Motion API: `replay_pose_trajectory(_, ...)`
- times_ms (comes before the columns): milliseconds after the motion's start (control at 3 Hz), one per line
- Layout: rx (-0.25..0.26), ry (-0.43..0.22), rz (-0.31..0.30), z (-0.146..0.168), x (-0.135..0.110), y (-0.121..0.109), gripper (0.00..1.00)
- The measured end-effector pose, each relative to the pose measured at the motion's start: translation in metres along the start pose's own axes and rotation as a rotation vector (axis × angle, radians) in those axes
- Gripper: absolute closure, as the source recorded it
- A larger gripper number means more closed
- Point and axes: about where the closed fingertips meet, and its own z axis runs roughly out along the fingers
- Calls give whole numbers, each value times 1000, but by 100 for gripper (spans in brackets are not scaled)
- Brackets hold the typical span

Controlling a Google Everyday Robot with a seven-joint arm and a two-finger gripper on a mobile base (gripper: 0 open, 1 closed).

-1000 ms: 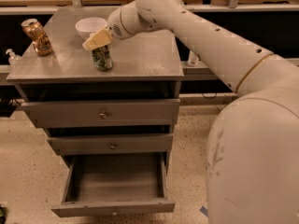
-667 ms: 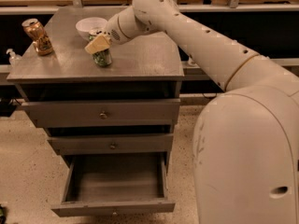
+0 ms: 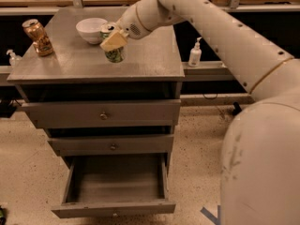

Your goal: Place green can into bottom drawer

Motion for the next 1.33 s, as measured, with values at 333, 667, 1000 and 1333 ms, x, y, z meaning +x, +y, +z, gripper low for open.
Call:
replay_pose_trajectory(333,2,-40,-170,-78,-17,25,100)
replay_pose_trajectory(667,-78,-23,-220,-117,9,64,100)
replay_pose_trajectory(1000,-97,-14,-223,-122,17,71,100)
replay_pose_trajectory(1333,-113,-164,-115,-94,38,91,100)
